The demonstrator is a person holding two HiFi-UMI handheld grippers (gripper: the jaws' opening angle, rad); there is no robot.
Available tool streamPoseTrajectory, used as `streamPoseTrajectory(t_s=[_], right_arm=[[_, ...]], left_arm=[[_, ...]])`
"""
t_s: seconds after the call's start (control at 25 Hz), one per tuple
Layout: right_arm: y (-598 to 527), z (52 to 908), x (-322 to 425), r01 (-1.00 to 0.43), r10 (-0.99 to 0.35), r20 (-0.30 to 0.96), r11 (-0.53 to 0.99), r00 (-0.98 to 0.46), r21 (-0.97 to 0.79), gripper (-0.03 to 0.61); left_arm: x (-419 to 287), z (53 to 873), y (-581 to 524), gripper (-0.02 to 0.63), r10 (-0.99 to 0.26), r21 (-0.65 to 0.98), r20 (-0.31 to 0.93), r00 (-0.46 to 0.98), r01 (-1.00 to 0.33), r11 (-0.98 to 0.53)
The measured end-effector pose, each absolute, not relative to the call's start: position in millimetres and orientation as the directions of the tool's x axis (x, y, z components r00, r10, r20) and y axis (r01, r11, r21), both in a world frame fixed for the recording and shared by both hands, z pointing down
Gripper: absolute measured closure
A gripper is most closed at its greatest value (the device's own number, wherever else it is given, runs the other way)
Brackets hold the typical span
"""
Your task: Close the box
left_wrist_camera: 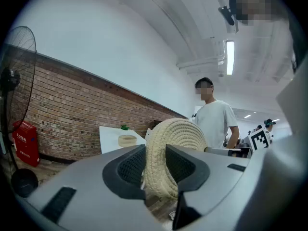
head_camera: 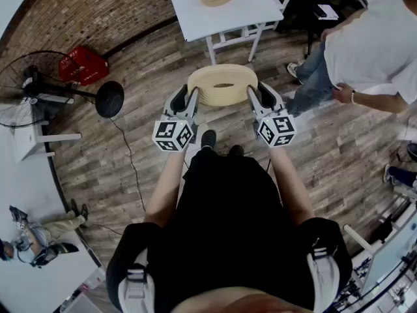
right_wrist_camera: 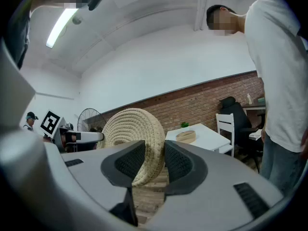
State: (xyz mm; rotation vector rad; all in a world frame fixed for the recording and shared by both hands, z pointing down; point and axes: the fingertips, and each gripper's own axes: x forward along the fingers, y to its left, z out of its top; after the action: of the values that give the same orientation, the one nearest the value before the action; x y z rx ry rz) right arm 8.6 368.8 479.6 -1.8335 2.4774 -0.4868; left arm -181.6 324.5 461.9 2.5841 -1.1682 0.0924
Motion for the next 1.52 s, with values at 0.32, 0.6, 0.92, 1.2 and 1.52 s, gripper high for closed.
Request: streamPoseTrajectory(t_s=[0.32, 0.6, 0.92, 1.2, 1.52], right_arm=[[365, 482, 19, -0.926, -0.933, 0.162, 0.275, -0.323, -0.26, 0.453], [367, 481, 24, -0.921, -0.931, 0.15, 0.285, -0.331, -0.265, 0.453], [367, 481, 29, -0.919, -0.928, 0.145, 0.298, -0.342, -0.259, 0.453], [374, 478, 33, -0.918, -0.928, 0.137, 0.305, -0.346, -0.255, 0.452], [377, 475, 36, -0.917, -0.928, 0.123, 0.313, -0.351, -0.249, 0.453]], left_arm=[[-171, 463, 325, 0.476, -0.735, 0.242, 0.177, 0.654, -0.753, -0.612], [-167, 461, 328, 0.476, -0.744, 0.238, 0.173, 0.645, -0.761, -0.604], [-163, 462, 330, 0.476, -0.752, 0.237, 0.169, 0.637, -0.767, -0.597], [-158, 459, 337, 0.476, -0.76, 0.229, 0.158, 0.631, -0.772, -0.593], [-156, 458, 343, 0.476, -0.769, 0.231, 0.147, 0.623, -0.777, -0.585]])
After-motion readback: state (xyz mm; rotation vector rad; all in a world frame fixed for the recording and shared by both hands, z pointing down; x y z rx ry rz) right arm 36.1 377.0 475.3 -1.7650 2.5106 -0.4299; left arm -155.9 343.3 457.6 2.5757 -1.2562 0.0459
